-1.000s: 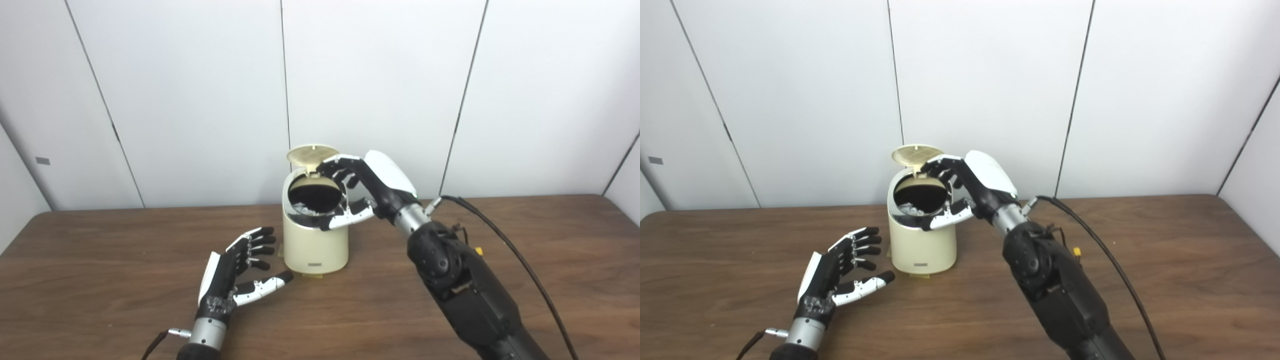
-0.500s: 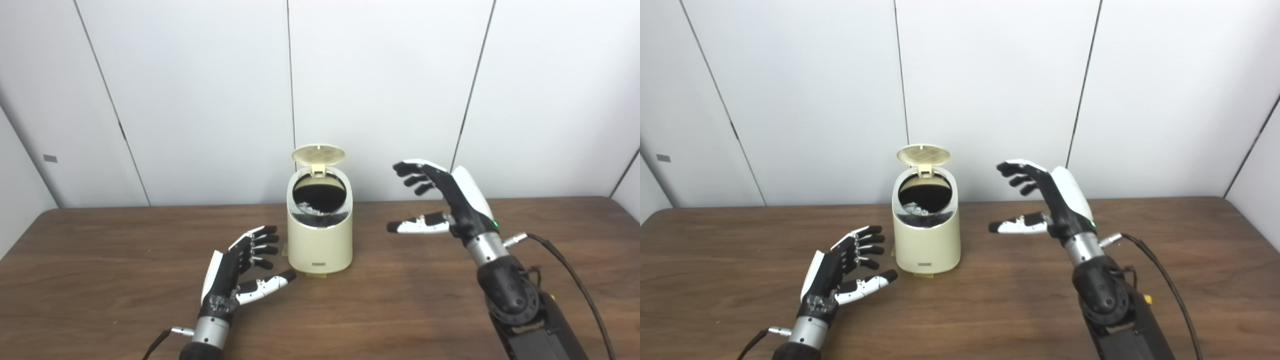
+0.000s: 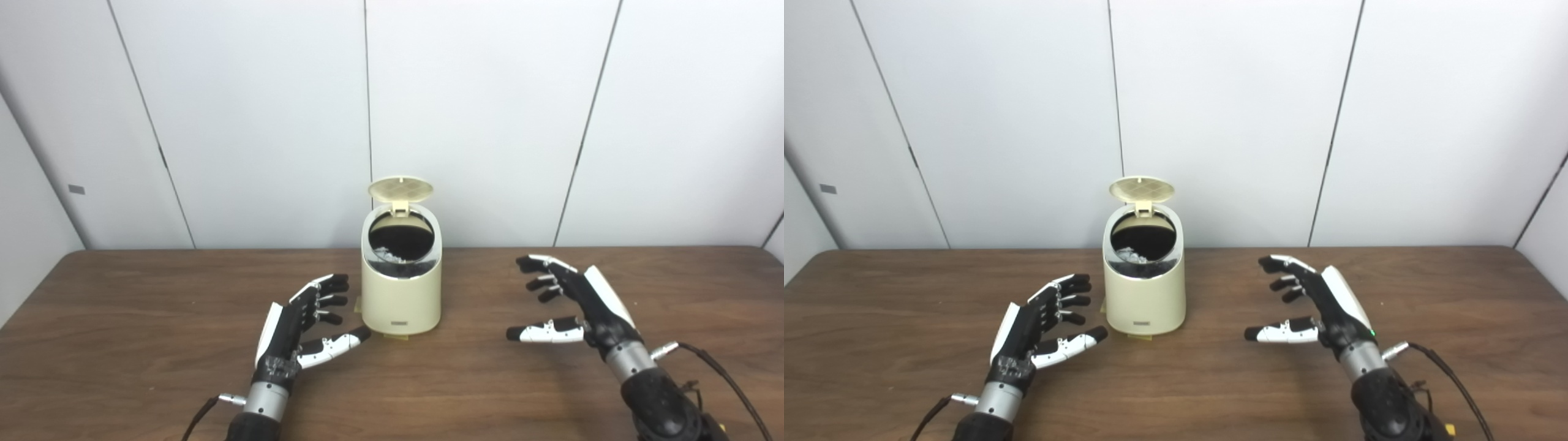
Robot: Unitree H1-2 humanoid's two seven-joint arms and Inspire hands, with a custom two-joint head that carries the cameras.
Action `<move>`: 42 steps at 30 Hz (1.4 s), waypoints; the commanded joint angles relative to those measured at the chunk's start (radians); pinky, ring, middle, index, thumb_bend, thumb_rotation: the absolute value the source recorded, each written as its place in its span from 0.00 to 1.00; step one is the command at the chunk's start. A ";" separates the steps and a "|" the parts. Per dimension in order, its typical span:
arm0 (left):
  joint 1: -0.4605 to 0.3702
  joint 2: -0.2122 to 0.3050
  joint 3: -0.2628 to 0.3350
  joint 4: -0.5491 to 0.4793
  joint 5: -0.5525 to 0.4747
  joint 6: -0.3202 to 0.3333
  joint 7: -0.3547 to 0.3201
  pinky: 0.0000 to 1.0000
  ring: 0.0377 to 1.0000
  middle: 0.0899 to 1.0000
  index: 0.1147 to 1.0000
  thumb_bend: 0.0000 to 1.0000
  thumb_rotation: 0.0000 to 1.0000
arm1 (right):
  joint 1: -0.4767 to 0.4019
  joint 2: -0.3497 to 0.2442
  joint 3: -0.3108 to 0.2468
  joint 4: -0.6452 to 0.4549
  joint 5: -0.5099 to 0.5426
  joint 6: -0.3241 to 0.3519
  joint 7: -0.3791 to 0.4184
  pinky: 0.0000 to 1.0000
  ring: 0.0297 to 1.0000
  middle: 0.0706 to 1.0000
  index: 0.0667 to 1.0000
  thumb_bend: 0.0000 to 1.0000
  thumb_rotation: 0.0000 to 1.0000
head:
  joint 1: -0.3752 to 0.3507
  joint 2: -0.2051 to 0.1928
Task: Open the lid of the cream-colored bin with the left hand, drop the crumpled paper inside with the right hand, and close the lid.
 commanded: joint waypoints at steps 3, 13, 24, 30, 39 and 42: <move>-0.076 0.046 -0.008 -0.074 0.063 0.043 -0.003 0.73 0.82 0.86 0.85 0.83 0.31 | -0.020 -0.005 -0.009 -0.003 0.014 -0.062 -0.024 0.60 0.69 0.78 0.78 0.89 0.20 | 0.004 -0.004; -0.257 0.115 -0.026 -0.170 0.091 0.245 -0.086 0.81 0.99 1.00 1.00 1.00 0.38 | -0.012 0.013 0.001 0.018 -0.008 -0.071 -0.038 0.62 0.70 0.78 0.78 0.86 0.17 | 0.001 -0.022; -0.410 0.129 -0.058 -0.138 0.148 0.284 -0.100 0.89 1.00 1.00 1.00 1.00 0.37 | -0.016 0.012 0.008 0.008 -0.023 -0.063 -0.042 0.60 0.69 0.77 0.77 0.86 0.16 | -0.006 -0.029; -0.473 0.161 -0.106 -0.115 0.196 0.282 -0.143 0.85 1.00 1.00 1.00 1.00 0.40 | -0.020 0.020 0.013 0.002 -0.034 -0.046 -0.048 0.61 0.69 0.76 0.76 0.86 0.14 | -0.015 -0.027; -0.531 0.233 -0.189 -0.092 0.238 0.271 -0.248 0.87 0.98 0.96 0.89 1.00 0.42 | -0.019 0.030 0.019 -0.015 -0.060 -0.022 -0.050 0.61 0.70 0.77 0.75 0.86 0.16 | -0.029 -0.024; -0.537 0.252 -0.212 -0.098 0.257 0.280 -0.288 0.88 0.99 0.94 0.88 1.00 0.42 | -0.016 0.032 0.018 -0.012 -0.059 -0.030 -0.051 0.63 0.72 0.77 0.75 0.87 0.18 | -0.030 -0.023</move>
